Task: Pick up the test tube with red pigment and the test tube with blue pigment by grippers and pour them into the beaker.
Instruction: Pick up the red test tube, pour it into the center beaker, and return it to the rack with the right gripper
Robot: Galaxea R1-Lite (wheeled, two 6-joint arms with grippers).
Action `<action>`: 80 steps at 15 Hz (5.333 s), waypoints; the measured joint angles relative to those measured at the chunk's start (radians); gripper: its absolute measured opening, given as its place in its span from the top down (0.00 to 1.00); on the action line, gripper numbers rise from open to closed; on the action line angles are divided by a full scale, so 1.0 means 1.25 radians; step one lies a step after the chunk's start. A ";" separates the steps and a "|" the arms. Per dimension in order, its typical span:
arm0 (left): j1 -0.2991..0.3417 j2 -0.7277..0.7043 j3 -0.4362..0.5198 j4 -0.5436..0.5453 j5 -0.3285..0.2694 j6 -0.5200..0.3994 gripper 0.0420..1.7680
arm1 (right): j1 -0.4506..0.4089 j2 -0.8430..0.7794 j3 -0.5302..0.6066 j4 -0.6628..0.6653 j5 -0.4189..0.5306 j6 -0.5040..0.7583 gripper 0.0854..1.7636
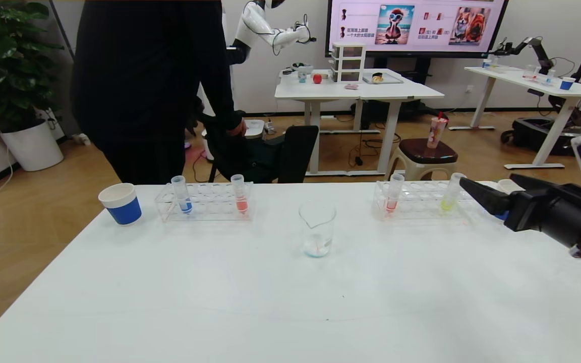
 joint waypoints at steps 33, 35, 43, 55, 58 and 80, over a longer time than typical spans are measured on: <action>0.000 0.000 0.000 0.000 0.000 0.000 0.01 | 0.061 0.692 -0.437 -0.335 -0.121 -0.046 0.02; 0.000 0.000 0.000 0.000 0.000 0.000 0.01 | 0.061 0.700 -0.441 -0.336 -0.120 -0.046 0.02; 0.000 0.000 0.000 0.000 0.000 0.000 0.01 | 0.064 0.700 -0.443 -0.342 -0.119 -0.047 0.86; 0.000 0.000 0.000 0.000 0.000 0.000 0.01 | 0.073 0.587 -0.448 -0.274 -0.122 -0.070 0.75; 0.000 0.000 0.000 0.000 0.000 0.000 0.01 | 0.089 0.524 -0.457 -0.220 -0.121 -0.071 0.75; 0.000 0.000 0.000 0.000 0.000 0.000 0.01 | 0.227 0.623 -0.558 -0.354 0.341 -0.616 0.75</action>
